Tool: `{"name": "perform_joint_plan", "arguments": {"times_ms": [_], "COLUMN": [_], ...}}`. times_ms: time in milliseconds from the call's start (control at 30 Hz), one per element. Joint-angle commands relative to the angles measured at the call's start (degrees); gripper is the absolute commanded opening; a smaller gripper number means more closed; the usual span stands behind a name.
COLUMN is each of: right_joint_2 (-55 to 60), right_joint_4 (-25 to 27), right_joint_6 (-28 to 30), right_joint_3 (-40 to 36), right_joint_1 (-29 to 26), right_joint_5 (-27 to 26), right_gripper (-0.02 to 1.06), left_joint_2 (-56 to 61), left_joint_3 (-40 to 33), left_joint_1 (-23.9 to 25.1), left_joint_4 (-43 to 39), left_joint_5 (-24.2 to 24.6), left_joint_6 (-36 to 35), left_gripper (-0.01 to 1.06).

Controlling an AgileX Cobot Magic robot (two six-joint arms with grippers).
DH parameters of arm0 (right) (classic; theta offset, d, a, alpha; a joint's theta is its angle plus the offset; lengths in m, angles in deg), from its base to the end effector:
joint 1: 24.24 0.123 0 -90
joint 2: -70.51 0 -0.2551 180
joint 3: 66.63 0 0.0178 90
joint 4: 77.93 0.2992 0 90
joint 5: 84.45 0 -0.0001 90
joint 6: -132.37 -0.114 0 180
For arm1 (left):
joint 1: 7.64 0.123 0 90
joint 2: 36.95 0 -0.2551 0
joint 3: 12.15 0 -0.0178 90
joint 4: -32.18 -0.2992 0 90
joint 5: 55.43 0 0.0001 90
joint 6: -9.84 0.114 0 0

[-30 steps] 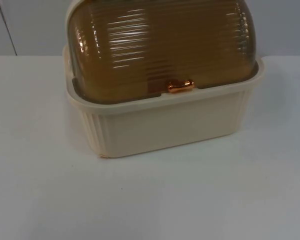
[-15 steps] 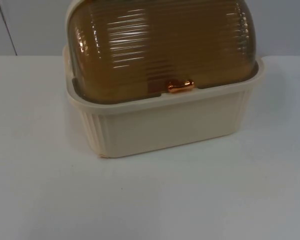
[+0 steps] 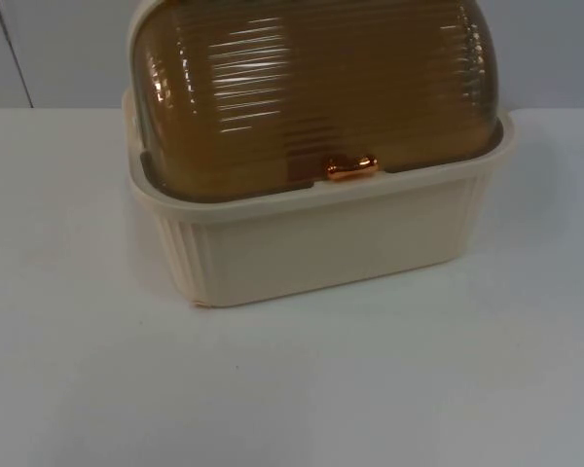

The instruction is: Open the box lid with the left hand, place the block into the box with the right hand, then close the box lid with the left hand.

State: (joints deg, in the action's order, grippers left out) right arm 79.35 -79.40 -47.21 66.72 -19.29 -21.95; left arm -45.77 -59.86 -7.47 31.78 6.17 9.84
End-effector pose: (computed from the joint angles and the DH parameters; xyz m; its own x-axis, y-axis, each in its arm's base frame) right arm 0.0849 0.0047 0.2928 -0.4661 -0.0596 -0.8827 -0.0752 0.9968 -0.0276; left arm 0.0882 0.0010 0.2881 -0.4715 0.0019 -0.8819 -0.0068 1.0000 0.0058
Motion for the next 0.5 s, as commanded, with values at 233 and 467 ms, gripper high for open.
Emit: {"name": "perform_joint_plan", "arguments": {"times_ms": [233,467], "right_joint_2": [-0.13,-0.13], "right_joint_4": [0.13,0.13], "right_joint_6": [-0.09,-0.09], "right_joint_3": [-0.17,-0.17], "right_joint_1": [0.23,0.23], "right_joint_5": [-0.65,-0.65], "right_gripper": [1.05,1.05], "left_joint_2": [0.11,0.11], "left_joint_3": [-0.28,-0.28], "left_joint_1": [-0.10,-0.10], "left_joint_4": [-0.98,-0.97], "left_joint_5": [-0.04,-0.04], "left_joint_6": [-1.74,-1.84], "left_gripper": [1.04,1.04]}}
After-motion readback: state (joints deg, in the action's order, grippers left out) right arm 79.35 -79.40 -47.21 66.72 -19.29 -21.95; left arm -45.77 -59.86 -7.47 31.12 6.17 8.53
